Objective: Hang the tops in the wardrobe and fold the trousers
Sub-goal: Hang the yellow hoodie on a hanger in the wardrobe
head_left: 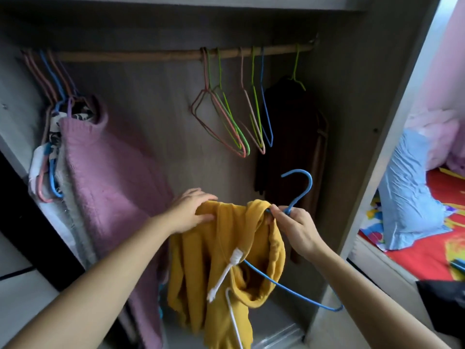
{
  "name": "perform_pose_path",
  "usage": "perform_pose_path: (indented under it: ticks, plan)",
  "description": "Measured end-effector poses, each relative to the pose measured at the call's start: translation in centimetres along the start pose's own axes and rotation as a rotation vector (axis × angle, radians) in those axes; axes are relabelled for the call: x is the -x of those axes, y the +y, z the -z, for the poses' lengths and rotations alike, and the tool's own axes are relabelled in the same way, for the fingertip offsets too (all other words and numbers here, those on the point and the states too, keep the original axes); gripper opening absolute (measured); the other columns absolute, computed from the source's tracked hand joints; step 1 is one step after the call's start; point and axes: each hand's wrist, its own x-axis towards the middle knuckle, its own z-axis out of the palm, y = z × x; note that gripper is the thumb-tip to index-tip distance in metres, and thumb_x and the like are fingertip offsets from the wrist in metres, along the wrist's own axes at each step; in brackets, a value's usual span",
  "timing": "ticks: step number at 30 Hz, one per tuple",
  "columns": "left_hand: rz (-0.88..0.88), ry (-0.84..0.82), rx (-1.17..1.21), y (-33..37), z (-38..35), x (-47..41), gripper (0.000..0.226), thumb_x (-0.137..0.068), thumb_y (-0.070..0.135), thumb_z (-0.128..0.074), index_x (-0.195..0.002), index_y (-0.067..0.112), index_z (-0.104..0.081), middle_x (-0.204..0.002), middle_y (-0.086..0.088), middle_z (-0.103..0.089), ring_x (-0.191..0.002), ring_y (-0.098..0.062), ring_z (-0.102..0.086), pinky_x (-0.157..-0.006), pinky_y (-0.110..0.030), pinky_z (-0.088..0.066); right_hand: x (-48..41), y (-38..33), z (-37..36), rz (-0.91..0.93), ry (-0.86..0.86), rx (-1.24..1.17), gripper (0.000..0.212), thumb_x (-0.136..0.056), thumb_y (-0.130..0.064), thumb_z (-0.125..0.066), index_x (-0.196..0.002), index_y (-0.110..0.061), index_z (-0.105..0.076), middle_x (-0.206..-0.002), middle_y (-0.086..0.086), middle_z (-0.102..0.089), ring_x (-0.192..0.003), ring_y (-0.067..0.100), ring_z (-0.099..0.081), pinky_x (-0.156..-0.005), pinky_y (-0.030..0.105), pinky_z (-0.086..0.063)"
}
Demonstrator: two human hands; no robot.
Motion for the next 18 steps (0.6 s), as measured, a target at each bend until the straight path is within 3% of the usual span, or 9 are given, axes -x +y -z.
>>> perform_pose_path:
  ticks: [2,4,8,11,15,18]
  plan:
    - [-0.034,0.065,0.106,0.1,0.5,-0.5,0.021,-0.092,0.036,-0.066,-0.112,0.032,-0.069,-0.116,0.004,-0.069,-0.116,-0.023,-0.06,-0.1,-0.038,-0.044,-0.4,-0.5,0.7,0.027,0.015,0.022,0.043,-0.102,-0.037,-0.054,-0.073,-0.009,-0.069,-0.047,-0.015,-0.044,-0.046,0.001,-0.04,-0.05,0.014,-0.033]
    - [-0.035,0.04,0.255,0.6,1.4,-0.6,0.01,-0.091,0.036,-0.068,-0.099,0.036,-0.074,-0.1,0.011,-0.074,-0.101,-0.015,-0.067,-0.092,-0.037,-0.052,-0.7,-0.8,1.5,0.034,0.033,0.032,0.04,-0.102,-0.036,-0.054,-0.073,-0.014,-0.072,-0.046,-0.014,-0.044,-0.046,0.002,-0.041,-0.05,0.014,-0.035]
    - [-0.031,-0.097,0.39,1.4,2.8,-0.4,0.023,-0.091,0.042,-0.065,-0.11,0.035,-0.075,-0.108,0.013,-0.074,-0.106,-0.015,-0.067,-0.097,-0.043,-0.054,-1.2,-1.1,3.1,0.063,0.047,0.085,0.036,-0.1,-0.037,-0.056,-0.075,-0.019,-0.075,-0.052,-0.013,-0.051,-0.052,0.002,-0.046,-0.055,0.014,-0.039]
    - [-0.034,-0.153,0.43,2.0,3.4,-0.3,0.039,-0.088,0.051,-0.059,-0.118,0.03,-0.072,-0.115,0.01,-0.072,-0.111,-0.019,-0.065,-0.1,-0.047,-0.051,-1.7,-0.9,3.5,0.059,0.027,0.14,0.039,-0.1,-0.042,-0.054,-0.075,-0.017,-0.071,-0.06,-0.004,-0.054,-0.058,0.005,-0.048,-0.06,0.022,-0.042]
    - [-0.06,-0.096,0.459,3.7,2.8,-1.0,0.037,-0.093,0.05,-0.056,-0.118,0.027,-0.072,-0.114,0.009,-0.072,-0.112,-0.017,-0.064,-0.101,-0.047,-0.05,-1.6,-0.5,1.4,0.05,-0.068,0.129,0.053,-0.103,-0.041,-0.048,-0.074,0.003,-0.054,-0.058,-0.003,-0.043,-0.056,0.009,-0.041,-0.058,0.032,-0.038]
    - [-0.077,-0.002,0.452,4.3,2.1,-1.7,0.033,-0.098,0.045,-0.054,-0.118,0.026,-0.072,-0.112,0.01,-0.071,-0.11,-0.014,-0.064,-0.101,-0.045,-0.05,-1.4,-0.3,-0.3,0.05,-0.123,0.087,0.055,-0.105,-0.043,-0.044,-0.08,0.004,-0.055,-0.067,0.003,-0.049,-0.065,0.017,-0.047,-0.068,0.045,-0.045]
